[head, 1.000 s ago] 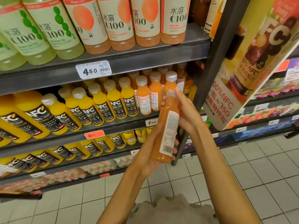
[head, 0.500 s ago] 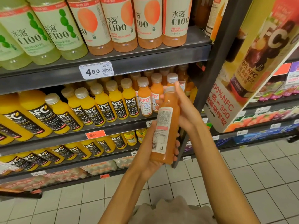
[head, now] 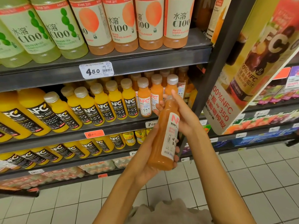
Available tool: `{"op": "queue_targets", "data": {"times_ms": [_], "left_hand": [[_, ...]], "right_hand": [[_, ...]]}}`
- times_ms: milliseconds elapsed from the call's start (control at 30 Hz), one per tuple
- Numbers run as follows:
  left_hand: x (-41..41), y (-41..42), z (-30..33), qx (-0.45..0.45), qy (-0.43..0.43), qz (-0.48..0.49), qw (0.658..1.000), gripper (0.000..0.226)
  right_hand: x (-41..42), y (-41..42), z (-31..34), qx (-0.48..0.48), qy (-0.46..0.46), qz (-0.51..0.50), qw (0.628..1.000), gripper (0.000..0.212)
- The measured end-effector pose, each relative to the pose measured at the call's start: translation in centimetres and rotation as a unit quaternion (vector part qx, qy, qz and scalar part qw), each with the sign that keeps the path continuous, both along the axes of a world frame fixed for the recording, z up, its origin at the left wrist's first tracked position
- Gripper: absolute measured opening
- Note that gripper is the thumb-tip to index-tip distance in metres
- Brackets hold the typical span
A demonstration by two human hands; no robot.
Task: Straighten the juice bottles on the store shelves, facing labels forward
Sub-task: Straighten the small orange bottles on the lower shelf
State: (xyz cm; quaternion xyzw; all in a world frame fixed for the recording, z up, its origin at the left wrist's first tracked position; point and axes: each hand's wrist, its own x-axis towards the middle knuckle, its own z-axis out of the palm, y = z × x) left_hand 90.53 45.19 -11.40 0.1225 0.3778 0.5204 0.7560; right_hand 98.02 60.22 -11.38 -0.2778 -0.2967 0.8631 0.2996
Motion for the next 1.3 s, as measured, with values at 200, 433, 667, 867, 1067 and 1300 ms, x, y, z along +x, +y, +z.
{"op": "queue_targets", "data": {"times_ms": [200,433,667,867,1067,1300], "left_hand": [[0.5,0.2,1.2,-0.049,-0.192,0.068,0.978,0.063],[0.0,0.3,0.6,-0.074,-0.168,0.067,0.981,0.058],[-0.6,-0.3,-1.1,0.017,0.335,0.007,0.942,0.050],[-0.8,-0.1,-2.0,0.097,0.316,0.023,0.944,0.041],[-1.1,0.8,-2.3,0.136,0.377,0.025,0.916,0.047],[-2.4,2.7,-2.5,0.190,0.467,0.118,0.856,0.055]], "right_hand": [[-0.6,-0.7,-2.7,-0.160,-0.041,0.035,0.986,0.031],[-0.9,-0.7,-3.6,-0.148,-0.076,0.069,0.984,0.028],[0.5,0.8,-0.3,0.153,-0.078,-0.059,0.983,0.024],[0.9,-0.1,2.3,0.231,-0.051,-0.006,0.972,0.039],[1.0,-2.2,3.5,0.333,-0.052,0.056,0.940,0.027],[2.2,-2.9,4.6,0.449,0.040,0.124,0.884,0.046]]}}
